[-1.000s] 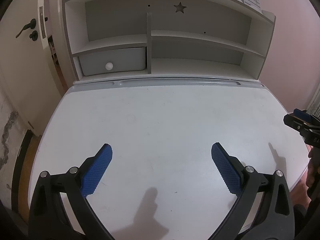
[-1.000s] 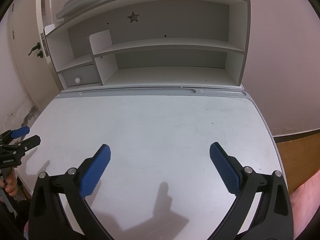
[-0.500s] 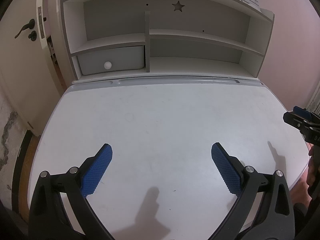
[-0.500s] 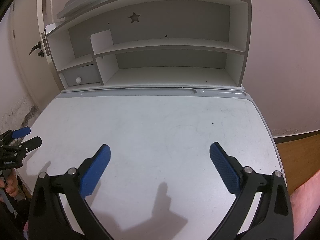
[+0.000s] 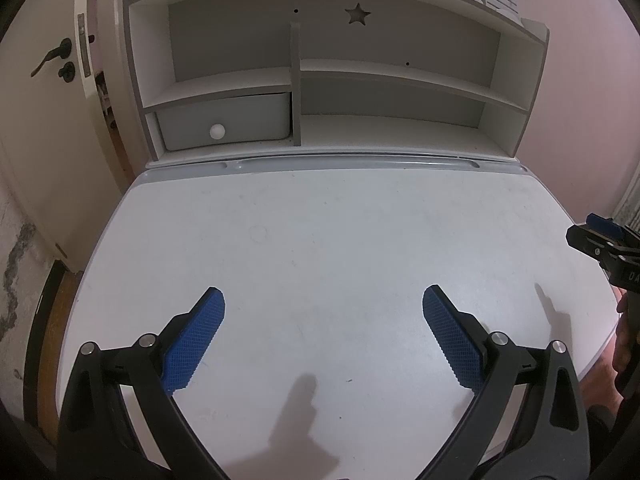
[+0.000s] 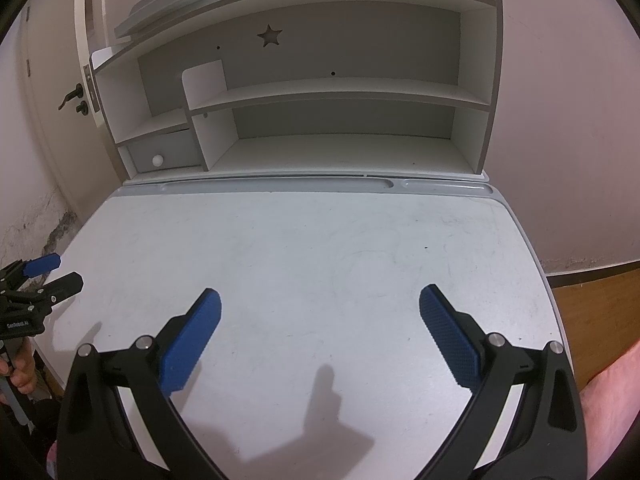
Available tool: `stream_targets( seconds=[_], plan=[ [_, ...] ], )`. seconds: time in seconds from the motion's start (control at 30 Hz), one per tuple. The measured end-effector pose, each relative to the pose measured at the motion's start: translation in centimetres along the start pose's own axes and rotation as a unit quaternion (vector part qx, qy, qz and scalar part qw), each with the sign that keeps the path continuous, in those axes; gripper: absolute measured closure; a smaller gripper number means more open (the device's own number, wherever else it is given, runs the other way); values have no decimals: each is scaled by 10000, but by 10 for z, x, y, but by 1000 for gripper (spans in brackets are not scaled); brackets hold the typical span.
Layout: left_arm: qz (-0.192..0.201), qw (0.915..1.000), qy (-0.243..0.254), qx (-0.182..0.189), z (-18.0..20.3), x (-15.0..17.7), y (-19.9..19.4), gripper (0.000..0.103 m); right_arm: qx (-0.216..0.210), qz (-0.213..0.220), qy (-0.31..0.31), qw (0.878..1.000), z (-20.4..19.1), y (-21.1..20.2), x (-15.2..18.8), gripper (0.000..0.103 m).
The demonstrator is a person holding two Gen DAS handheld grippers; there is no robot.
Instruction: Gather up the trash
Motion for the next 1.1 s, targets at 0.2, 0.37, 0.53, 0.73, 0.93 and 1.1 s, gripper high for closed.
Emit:
stream_targets(
  seconds=[0.2,0.37,0.53,0.73,0.93,1.1],
  plan=[
    [-1,10000,-7,-5,0,1,-1,7,1,-4,-6,10000,0,0,0,7],
    [-4,10000,-4,4,0,0,0,7,-4,-8,-14,10000,0,-1,1,7],
    [-9,10000,1,8,-2,-1,1,7,-13,-17,-16,10000,1,-1,1,7],
    [-9,10000,11,20,-2,-2,2,7,-21,-23,-17,10000,1,-1,1,7],
    [-5,10000,11,21,-2,-1,2,7,-22,-22,-16,10000,1,-1,2,7],
    [5,10000,9,9,-2,0,1,7,-20,-25,-7,10000,0,0,2,7]
  ],
)
Point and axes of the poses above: each gripper's, at about its wrist camera, not at the fingertips, and y roughly the way its jaws point, z to its right, x to its underside, the point moved 2 cm from there along y, roughly the way its jaws point, and after that the axes turned 5 degrees about z, right-handed, at the moved point
